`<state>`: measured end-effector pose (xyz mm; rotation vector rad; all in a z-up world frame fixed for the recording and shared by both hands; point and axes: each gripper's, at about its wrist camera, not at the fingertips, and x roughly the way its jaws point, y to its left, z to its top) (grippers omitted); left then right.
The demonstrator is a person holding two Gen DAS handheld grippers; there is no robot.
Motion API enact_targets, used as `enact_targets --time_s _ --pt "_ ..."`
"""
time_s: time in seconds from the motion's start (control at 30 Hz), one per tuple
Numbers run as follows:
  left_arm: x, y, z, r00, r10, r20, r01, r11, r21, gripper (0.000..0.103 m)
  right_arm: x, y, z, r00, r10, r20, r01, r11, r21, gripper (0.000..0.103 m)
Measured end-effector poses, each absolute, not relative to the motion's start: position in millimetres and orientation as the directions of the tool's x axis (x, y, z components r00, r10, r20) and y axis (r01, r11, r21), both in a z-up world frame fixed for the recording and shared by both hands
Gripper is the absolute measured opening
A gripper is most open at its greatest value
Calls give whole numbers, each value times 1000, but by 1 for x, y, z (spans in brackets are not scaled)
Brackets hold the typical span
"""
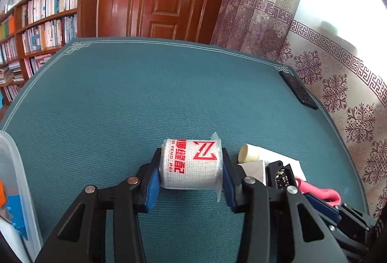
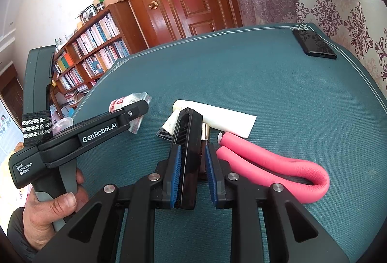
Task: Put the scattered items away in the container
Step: 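Lift the black brush with the right tool while the left tool lifts the tape roll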
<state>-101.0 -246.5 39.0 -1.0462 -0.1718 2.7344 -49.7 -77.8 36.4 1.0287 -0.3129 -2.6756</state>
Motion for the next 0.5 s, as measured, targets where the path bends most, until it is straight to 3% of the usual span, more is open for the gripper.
enact_targets --time_s 0.37,0.5 --pt "-84 -250 53 -788 191 -585 -134 -981 -141 48 -49 -87 37 -703 -348 -620 208 -934 289 25" --pt "-83 -255 52 -787 193 -586 -123 -980 -158 48 -50 -92 38 -702 -355 -617 220 -932 287 40"
